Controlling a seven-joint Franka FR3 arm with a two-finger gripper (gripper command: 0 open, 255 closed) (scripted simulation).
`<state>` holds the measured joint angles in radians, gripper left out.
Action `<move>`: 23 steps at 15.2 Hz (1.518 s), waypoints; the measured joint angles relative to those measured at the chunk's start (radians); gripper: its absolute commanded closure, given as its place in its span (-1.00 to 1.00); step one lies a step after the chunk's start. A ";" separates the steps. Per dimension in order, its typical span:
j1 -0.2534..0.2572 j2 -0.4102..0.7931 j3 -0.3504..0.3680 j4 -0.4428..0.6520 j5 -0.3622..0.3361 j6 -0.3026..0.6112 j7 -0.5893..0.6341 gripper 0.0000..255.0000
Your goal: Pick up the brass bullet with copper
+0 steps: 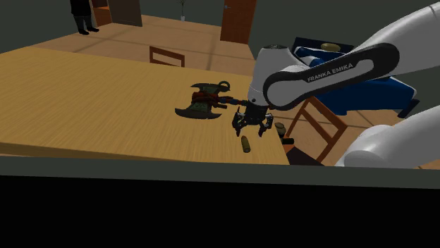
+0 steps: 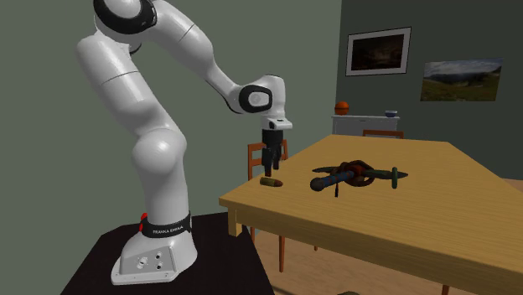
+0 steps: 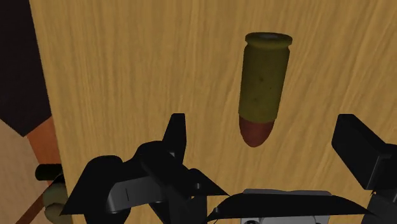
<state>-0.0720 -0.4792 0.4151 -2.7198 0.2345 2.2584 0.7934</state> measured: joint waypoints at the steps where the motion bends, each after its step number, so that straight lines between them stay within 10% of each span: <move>1: -0.005 0.024 0.011 -0.002 0.003 0.028 0.020 -1.00; 8: -0.020 0.123 0.042 -0.038 -0.001 0.164 0.048 -1.00; 9: -0.022 0.128 0.043 -0.039 -0.002 0.170 0.048 1.00; 23: -0.015 0.087 0.031 -0.025 0.003 0.118 0.042 1.00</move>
<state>-0.0871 -0.3917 0.4461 -2.7451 0.2378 2.3765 0.8356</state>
